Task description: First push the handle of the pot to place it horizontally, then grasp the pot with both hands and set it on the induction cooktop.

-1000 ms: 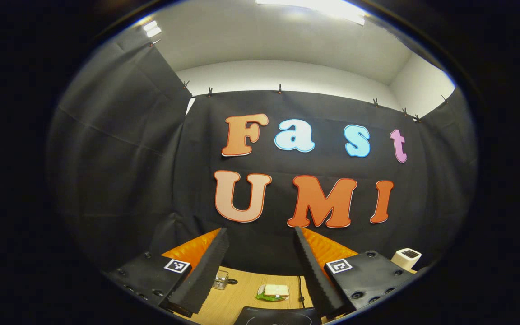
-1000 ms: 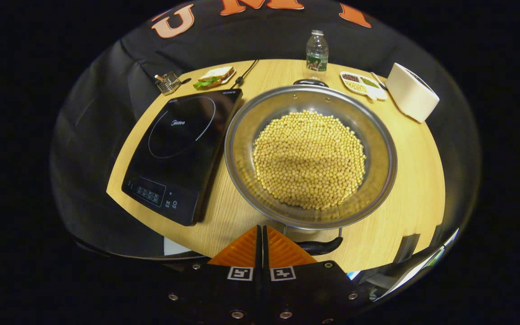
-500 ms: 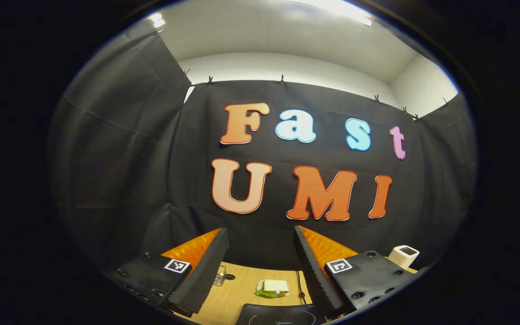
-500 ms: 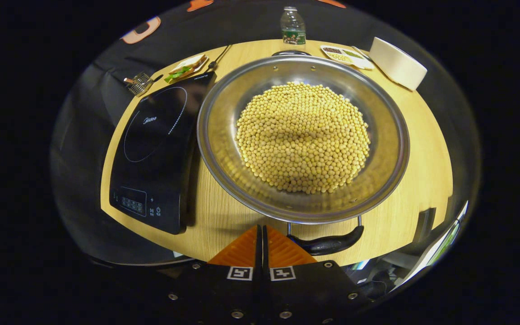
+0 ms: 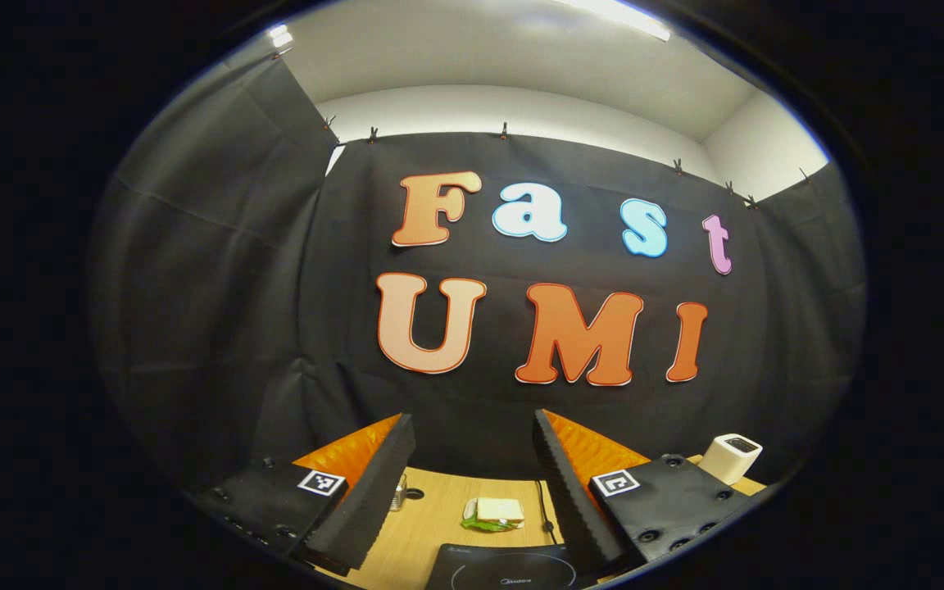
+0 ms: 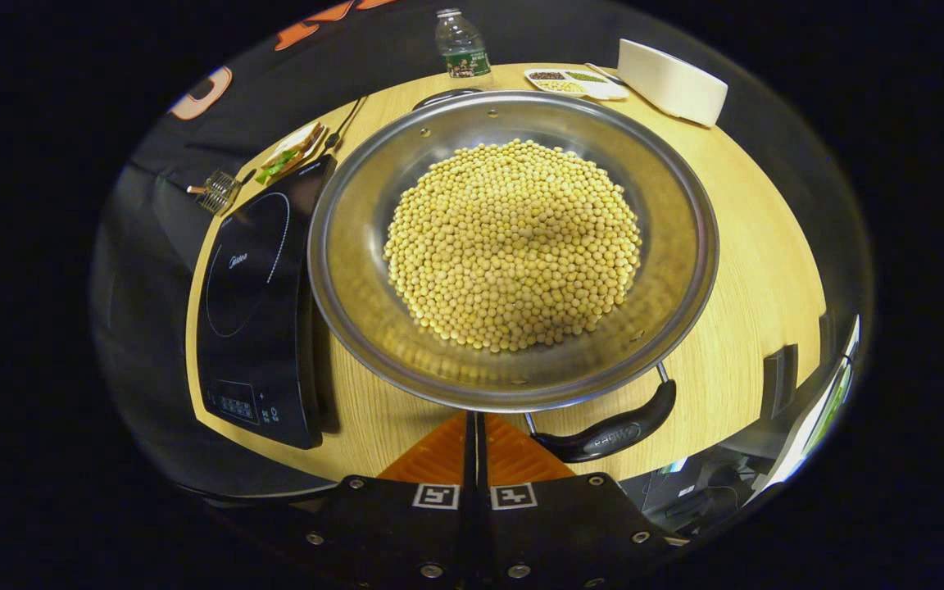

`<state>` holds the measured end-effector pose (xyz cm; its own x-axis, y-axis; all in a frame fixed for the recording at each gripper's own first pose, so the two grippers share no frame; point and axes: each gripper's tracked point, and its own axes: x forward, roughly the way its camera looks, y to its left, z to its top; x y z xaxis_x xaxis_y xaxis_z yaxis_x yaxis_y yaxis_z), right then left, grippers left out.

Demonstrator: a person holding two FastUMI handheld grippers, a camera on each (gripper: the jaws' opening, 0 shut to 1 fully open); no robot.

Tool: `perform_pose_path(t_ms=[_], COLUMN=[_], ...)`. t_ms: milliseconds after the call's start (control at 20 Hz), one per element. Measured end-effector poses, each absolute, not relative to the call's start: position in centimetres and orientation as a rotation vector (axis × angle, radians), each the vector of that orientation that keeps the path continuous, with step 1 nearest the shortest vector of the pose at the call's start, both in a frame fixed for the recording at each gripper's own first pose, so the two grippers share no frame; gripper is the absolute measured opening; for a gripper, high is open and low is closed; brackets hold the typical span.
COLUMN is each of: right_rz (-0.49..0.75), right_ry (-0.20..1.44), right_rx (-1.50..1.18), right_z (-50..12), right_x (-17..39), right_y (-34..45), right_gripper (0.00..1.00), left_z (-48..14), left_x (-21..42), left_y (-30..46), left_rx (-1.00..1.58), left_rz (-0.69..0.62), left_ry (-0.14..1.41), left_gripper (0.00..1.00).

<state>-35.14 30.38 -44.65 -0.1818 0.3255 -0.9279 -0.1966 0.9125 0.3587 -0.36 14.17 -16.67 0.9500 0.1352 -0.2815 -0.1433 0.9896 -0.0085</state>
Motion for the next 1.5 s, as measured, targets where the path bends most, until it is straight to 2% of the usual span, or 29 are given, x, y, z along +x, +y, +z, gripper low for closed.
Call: perform_pose_path(t_ms=[50,100,450,500,650,700,900,1050,1100,1350,1400,1500], right_rz=[0.462,0.457,0.395,0.377,0.350,0.342,0.303,0.293,0.292,0.289,0.289,0.289], right_ry=[1.689,1.691,1.696,1.693,1.698,1.705,1.730,1.728,1.727,1.706,1.703,1.690], right_rx=[0.104,0.111,0.140,0.150,0.124,0.098,0.075,0.054,0.056,0.037,0.031,0.013], right_z=[-44.8,-44.9,-47.0,-47.4,-48.5,-48.9,-50.6,-51.4,-51.7,-53.2,-53.6,-54.0], right_x=[-34.7,-34.4,-31.9,-31.6,-30.5,-30.3,-28.8,-27.5,-27.0,-23.6,-22.9,-21.7], right_y=[30.0,29.6,25.5,24.9,22.5,21.3,18.4,16.9,16.7,15.9,15.8,15.2], right_gripper=[0.00,0.00,0.00,0.00,0.00,0.00,0.00,0.00,0.00,0.00,0.00,0.00], left_z=[-16.9,-16.9,-17.3,-17.8,-18.7,-19.1,-19.9,-20.4,-20.6,-21.2,-21.7,-22.8], left_x=[-0.3,-0.2,0.7,1.2,1.9,2.1,2.8,3.0,3.0,2.7,2.3,1.6], left_y=[13.7,13.2,8.4,7.6,4.5,3.5,-1.1,-3.8,-4.4,-6.3,-6.5,-6.8], left_rx=[-0.035,-0.036,-0.054,-0.064,-0.065,-0.057,-0.056,-0.048,-0.041,-0.009,-0.006,-0.002], left_rz=[0.142,0.141,0.138,0.134,0.117,0.111,0.074,0.054,0.049,0.044,0.040,0.042], left_ry=[0.290,0.295,0.312,0.328,0.373,0.386,0.423,0.439,0.446,0.472,0.489,0.527], left_gripper=[0.97,0.94,0.94,0.91,0.98,0.94,0.94,0.98,0.94,0.94,0.98,0.94])
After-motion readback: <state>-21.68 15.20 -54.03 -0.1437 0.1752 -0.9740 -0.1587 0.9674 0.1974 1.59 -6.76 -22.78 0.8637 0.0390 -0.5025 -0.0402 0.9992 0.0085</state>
